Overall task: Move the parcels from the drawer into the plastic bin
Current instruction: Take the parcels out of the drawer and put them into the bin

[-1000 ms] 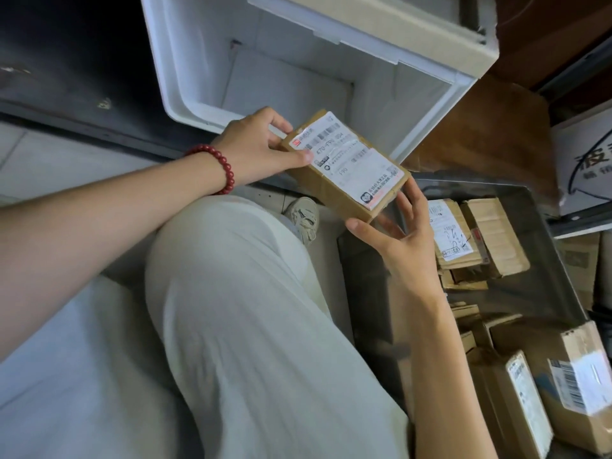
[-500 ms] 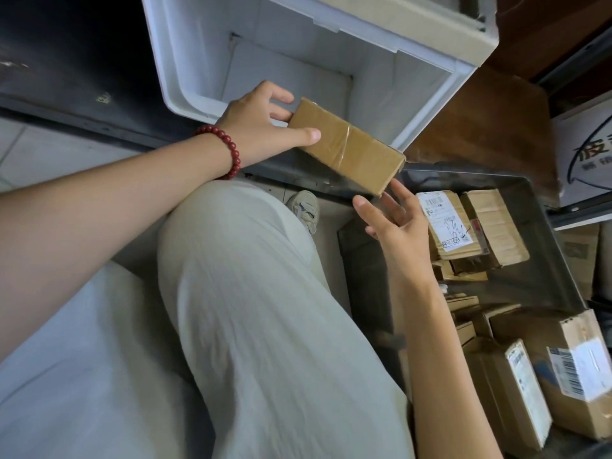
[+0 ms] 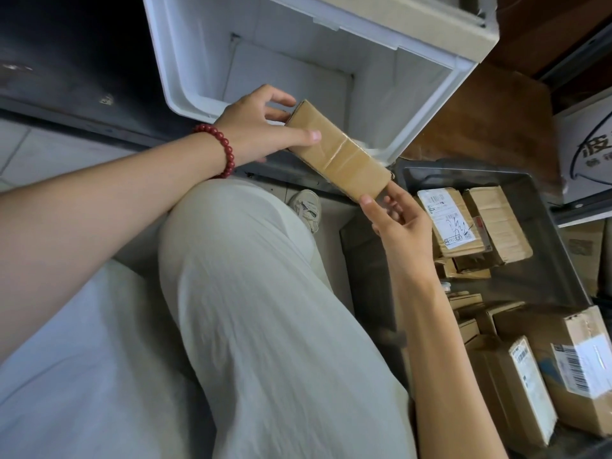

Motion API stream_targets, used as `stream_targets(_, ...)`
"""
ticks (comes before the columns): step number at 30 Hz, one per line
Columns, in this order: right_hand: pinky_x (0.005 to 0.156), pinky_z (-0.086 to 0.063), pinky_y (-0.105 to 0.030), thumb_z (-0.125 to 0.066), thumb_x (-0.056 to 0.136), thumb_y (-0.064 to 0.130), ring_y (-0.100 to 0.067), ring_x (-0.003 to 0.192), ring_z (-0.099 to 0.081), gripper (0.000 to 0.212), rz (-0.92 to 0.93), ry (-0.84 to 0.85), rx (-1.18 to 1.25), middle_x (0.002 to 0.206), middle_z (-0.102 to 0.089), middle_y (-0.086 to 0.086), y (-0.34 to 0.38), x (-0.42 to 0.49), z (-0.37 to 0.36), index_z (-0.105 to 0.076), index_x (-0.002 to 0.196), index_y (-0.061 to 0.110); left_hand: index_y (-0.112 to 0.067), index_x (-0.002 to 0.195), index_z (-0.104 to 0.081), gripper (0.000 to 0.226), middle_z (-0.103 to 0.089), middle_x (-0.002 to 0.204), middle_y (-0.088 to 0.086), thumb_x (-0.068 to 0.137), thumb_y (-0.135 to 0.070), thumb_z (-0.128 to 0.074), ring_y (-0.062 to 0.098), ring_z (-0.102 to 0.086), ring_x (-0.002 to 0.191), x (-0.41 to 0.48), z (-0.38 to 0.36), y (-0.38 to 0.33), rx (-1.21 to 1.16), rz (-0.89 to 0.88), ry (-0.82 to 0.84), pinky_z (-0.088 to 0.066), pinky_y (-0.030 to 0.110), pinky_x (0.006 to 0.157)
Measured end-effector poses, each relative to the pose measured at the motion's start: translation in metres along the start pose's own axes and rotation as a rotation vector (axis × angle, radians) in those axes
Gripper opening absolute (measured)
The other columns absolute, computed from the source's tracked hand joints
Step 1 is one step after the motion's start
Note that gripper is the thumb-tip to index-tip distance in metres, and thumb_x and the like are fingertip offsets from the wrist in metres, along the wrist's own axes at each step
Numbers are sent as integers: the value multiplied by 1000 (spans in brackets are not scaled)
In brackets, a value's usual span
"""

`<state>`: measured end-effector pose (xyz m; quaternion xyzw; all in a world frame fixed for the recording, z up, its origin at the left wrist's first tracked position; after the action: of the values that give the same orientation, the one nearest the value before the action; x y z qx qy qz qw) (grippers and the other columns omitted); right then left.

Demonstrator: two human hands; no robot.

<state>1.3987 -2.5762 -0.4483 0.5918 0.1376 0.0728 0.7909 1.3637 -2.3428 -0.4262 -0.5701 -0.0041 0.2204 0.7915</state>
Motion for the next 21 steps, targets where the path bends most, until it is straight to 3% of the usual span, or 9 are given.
stream_targets(3,87,-52,-18,-72,85,16,-4,110,-60,52,8,-56,42,120,-59,8,1,1,1,-49,131,20,-31,131,-48,71,-55,128,-7,69,-41,-80,7,-53,117,-2,-2,1,-10,-27,75,-58,34,81)
stream_targets(5,84,-50,-12,-74,83,18,-6,118,-55,54,19,-91,48,126,-54,9,2,2,1,-43,127,22,-31,131,-49,72,-56,125,-8,67,-37,-83,5,-53,118,-3,-4,1,15,-58,107,-59,32,77)
stream_targets(8,79,-47,-6,-76,81,21,-1,113,-55,57,13,-108,68,124,-52,6,3,0,1,-38,123,19,-33,129,-51,74,-62,114,-12,64,-41,-84,3,-59,109,-2,-4,2,41,-75,145,-59,29,74)
stream_targets(12,91,-53,-23,-70,80,37,-7,114,-58,59,-23,-107,43,122,-54,7,2,0,6,-38,126,20,-34,132,-50,92,-66,110,-16,48,-50,-83,-4,-62,93,-2,-3,3,142,-94,234,-51,22,86)
stream_targets(15,81,-56,-21,-62,83,43,-13,112,-60,63,-46,-82,3,127,-57,-1,2,2,12,-37,134,15,-31,134,-49,92,-67,112,-9,51,-39,-88,-2,-63,86,-2,-5,4,212,-117,301,-48,31,96)
stream_targets(18,77,-56,-18,-59,77,48,-11,110,-59,76,-49,-24,-38,130,-54,-3,1,1,11,-33,139,13,-32,128,-52,79,-67,105,-10,57,-49,-82,2,-63,91,-2,-6,1,238,-126,261,-48,32,96)
stream_targets(21,90,-54,-22,-67,74,44,-5,112,-58,79,-30,5,-80,130,-56,2,0,0,8,-34,139,16,-33,123,-56,74,-61,118,-12,58,-66,-69,6,-59,105,-3,-7,-5,274,-155,215,-47,30,95)
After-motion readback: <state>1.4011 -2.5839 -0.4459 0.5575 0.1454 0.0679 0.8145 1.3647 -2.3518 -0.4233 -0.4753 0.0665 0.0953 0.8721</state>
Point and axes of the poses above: each hand's wrist, its own x-axis towards the middle knuckle, its own z-axis out of the back of the hand, y = z × x, the point moved 1 cm from there along x, towards the middle knuckle
